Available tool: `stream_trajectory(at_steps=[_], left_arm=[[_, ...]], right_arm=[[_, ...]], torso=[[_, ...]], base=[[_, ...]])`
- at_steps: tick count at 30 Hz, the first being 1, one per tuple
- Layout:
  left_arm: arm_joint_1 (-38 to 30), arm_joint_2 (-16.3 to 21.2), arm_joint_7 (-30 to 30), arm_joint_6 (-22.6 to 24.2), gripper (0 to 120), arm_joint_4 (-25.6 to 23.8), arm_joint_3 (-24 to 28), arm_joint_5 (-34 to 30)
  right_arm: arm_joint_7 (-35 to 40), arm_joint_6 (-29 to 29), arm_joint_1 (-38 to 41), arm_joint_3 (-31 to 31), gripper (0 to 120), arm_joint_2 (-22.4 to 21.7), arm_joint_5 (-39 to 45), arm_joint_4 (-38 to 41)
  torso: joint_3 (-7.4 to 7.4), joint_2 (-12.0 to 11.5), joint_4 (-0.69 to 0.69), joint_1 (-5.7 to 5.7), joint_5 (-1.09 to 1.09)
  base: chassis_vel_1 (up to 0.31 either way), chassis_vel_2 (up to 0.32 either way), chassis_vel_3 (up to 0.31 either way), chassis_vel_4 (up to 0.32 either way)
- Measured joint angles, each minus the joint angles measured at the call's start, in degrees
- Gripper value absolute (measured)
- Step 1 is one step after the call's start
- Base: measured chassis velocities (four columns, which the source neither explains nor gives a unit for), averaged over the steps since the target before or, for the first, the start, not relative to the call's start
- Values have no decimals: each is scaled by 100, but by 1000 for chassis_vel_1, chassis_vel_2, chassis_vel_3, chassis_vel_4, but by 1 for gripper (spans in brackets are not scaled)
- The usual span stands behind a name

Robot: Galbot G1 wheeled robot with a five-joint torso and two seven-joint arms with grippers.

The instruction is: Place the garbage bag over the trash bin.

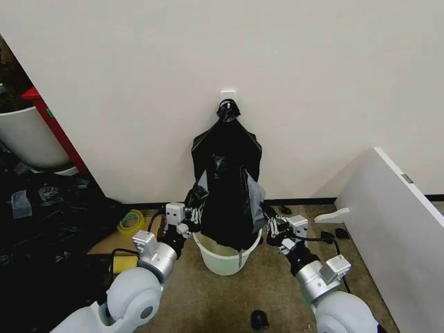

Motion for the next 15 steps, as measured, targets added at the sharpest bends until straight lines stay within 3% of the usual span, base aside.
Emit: stream_trajectory(at_steps=[10, 15], left_arm=[[-402, -320, -100, 75, 0, 212, 580, -95], [-264, -396, -272, 128, 0, 402, 552, -219]], right_arm=[[176, -434, -204, 319, 0, -87, 374, 449], [276, -523, -181, 29, 0, 249, 420, -42]], torso=[[0, 0, -1, 0, -2], [0, -1, 0, 0, 1]], base=[[0, 0, 0, 0], [0, 0, 0, 0]])
